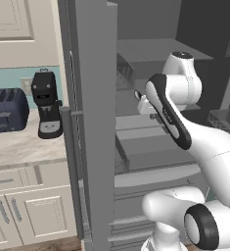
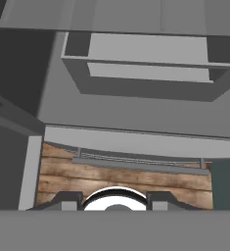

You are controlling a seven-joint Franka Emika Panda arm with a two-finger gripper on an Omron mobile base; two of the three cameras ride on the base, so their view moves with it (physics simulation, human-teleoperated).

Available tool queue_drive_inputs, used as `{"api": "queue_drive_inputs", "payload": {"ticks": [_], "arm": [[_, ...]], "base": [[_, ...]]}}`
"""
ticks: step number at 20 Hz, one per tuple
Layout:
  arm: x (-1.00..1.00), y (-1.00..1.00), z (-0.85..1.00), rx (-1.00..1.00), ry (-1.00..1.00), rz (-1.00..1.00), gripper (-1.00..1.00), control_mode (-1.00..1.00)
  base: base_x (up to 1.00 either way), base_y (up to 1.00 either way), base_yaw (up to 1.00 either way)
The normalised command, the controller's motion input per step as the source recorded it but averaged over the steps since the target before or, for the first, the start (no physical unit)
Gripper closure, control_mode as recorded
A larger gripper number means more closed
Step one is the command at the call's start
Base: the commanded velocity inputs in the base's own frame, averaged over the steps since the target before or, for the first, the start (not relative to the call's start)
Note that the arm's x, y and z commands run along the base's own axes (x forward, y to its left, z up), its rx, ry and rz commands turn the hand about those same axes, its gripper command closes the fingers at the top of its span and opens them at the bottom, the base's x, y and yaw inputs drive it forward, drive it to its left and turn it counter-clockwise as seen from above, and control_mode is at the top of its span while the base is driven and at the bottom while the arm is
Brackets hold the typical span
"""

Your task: Take the fish out of the fridge, briefly rinse it in the sink, and place it on the tray next to the sink.

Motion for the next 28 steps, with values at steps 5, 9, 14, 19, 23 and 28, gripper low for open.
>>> {"api": "queue_drive_inputs", "payload": {"ticks": [5, 9, 14, 19, 23, 28], "arm": [[-0.11, 0.0, -0.09, 0.0, 0.0, 0.0, -1.0, -1.0], [-0.01, 0.0, 0.0, 0.0, 0.0, 0.0, -1.0, -1.0], [0.0, 0.0, 0.0, 0.0, 0.0, 0.0, -1.0, -1.0], [0.0, 0.0, 0.0, 0.0, 0.0, 0.0, -1.0, -1.0], [0.0, 0.0, 0.0, 0.0, 0.0, 0.0, -1.0, -1.0], [-0.17, -0.02, -0.02, 0.05, -0.02, -0.03, -1.0, -1.0]], "base": [[0.0, 0.0, 0.0], [0.0, 0.0, 0.0], [0.0, 0.0, 0.0], [0.0, 0.0, 0.0], [0.0, 0.0, 0.0], [0.0, 0.0, 0.0]]}}
